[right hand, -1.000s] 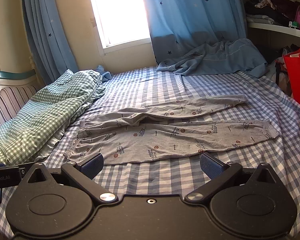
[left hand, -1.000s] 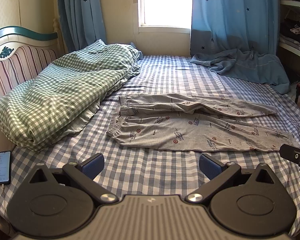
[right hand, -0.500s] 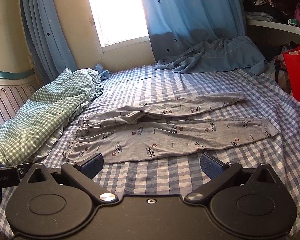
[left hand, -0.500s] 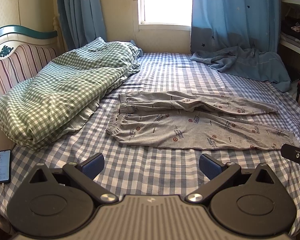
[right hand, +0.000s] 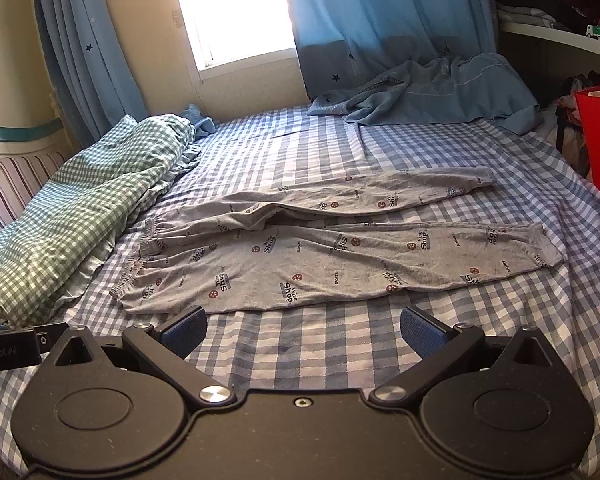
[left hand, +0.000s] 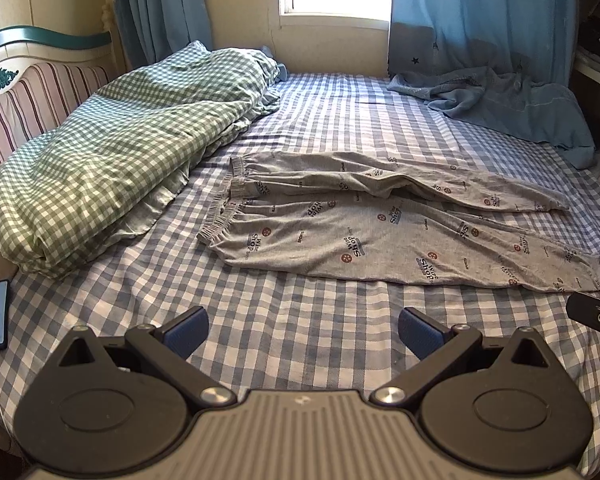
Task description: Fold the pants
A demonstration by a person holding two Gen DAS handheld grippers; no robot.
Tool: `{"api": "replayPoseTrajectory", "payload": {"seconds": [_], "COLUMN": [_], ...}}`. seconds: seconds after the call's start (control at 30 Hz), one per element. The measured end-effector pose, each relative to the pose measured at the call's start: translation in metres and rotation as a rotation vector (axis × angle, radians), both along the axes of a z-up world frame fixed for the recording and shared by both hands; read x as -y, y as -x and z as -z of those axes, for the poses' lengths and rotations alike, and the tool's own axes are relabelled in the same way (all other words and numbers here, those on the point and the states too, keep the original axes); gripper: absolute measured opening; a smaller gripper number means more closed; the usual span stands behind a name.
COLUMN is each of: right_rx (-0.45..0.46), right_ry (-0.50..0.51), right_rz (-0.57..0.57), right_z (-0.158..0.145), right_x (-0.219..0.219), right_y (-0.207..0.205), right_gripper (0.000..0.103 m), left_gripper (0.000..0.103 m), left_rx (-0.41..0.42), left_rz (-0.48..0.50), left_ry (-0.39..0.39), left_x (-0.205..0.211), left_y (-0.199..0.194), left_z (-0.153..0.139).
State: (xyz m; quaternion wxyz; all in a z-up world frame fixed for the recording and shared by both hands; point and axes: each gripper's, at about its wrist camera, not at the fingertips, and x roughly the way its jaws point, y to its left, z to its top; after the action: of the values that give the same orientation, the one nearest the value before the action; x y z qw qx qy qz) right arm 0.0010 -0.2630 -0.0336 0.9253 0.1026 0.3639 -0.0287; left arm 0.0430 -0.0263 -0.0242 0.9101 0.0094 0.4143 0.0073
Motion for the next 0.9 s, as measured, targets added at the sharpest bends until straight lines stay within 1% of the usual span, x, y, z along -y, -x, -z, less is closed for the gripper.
{"api": "replayPoseTrajectory", "payload": {"seconds": [0.1,0.23,0.33,0.43,0.53,0.63,0.7,0.8,0.9], "right_rx": [-0.029,-0.072,-0.104,-0.113,-0.105,-0.081,-0.071,-0.059,-0.059], "right_ry": [-0.006,-0.026,-0.015,-0.001,-0.024,-0.061,-0.068,-0.053,0.010], "right_rz": [-0.009,-0.049,-0.095,-0.166,-0.224,-0.265,-0.293,-0.331,-0.390], "right_z": [0.009,0.031,0.047,0.055,0.057,0.059,0.060,0.057,0.050], "right_x": [0.009,0.026,0.034,0.039,0.048,0.062,0.072,0.082,0.088], "right_y": [-0.015,-0.046,-0.069,-0.095,-0.129,-0.165,-0.198,-0.243,-0.291], "right_gripper": [0.102,0.102,0.102,0.102,0.102,0.102,0.102,0.102,0.102], "left_gripper": [0.103,0.103,0.103,0.103,0.103,0.103,0.103,0.103,0.103], "left_rx": [-0.062,-0.156,-0.189,-0.200,-0.183,-0.137,-0.112,-0.054,-0.018], "left_rz": [-0.017,-0.066,-0.108,-0.127,-0.115,-0.086,-0.058,0.018,0.093], "left_ry": [-0.010,-0.022,-0.018,-0.017,-0.030,-0.061,-0.087,-0.146,-0.191], "left_x": [0.011,0.022,0.021,0.014,-0.001,-0.023,-0.038,-0.061,-0.076], "left_y": [-0.023,-0.052,-0.070,-0.090,-0.119,-0.168,-0.201,-0.267,-0.328], "left_z": [0.016,0.036,0.044,0.045,0.040,0.033,0.028,0.023,0.025]}}
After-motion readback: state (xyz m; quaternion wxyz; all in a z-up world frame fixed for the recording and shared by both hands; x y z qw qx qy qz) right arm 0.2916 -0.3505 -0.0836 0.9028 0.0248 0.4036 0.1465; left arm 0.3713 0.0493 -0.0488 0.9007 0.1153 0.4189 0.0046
